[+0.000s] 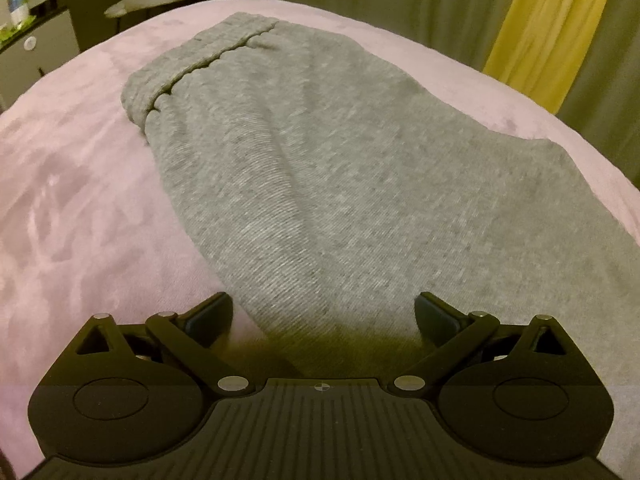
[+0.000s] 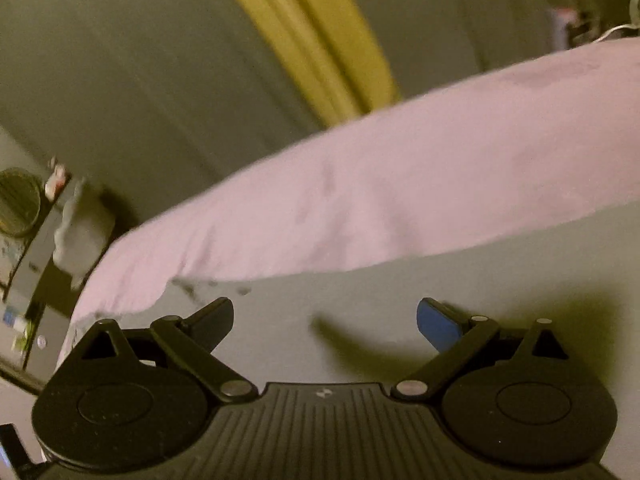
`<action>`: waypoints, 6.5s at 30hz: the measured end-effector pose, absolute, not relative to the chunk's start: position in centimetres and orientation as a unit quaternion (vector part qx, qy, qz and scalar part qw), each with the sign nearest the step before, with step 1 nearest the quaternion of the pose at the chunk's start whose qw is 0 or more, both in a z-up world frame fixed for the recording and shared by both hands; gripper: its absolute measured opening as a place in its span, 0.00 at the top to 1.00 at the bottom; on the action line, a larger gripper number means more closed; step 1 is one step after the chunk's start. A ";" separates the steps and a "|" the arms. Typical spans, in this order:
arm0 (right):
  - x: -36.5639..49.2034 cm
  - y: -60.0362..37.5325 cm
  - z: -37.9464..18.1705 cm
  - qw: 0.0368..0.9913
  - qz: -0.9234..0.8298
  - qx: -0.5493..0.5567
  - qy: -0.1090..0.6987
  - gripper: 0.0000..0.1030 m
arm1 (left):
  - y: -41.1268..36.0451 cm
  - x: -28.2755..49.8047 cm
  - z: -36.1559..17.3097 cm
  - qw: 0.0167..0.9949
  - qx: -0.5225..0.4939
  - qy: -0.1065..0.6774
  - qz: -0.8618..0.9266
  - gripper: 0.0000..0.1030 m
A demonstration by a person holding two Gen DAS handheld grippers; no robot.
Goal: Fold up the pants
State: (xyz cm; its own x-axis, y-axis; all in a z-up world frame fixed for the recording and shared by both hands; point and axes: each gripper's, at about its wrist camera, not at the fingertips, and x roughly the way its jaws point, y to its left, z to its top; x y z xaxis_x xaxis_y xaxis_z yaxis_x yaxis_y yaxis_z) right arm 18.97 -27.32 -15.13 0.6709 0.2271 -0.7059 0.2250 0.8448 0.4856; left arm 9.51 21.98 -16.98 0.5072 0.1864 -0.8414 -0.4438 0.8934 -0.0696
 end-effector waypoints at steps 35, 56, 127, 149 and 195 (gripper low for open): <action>-9.9 -50.1 -19.0 0.789 -0.231 0.516 0.242 0.79 | 22.1 9.8 -17.1 0.848 -0.130 0.475 0.198 0.00; -13.5 -50.1 -20.2 0.766 -0.241 0.559 0.208 0.77 | 22.2 10.0 -17.2 0.846 -0.133 0.478 0.196 0.00; -1.8 -21.8 -15.7 0.890 -0.029 0.255 0.378 0.29 | 4.6 13.3 -14.7 0.876 -0.051 0.466 -0.114 0.00; -2.0 -26.1 -17.2 0.874 -0.011 0.322 0.363 0.15 | 3.5 21.3 -17.9 0.836 -0.130 0.501 -0.183 0.40; -2.1 -25.5 -16.3 0.891 -0.025 0.304 0.337 0.08 | 3.8 18.5 -11.1 0.870 -0.131 0.430 -0.203 0.83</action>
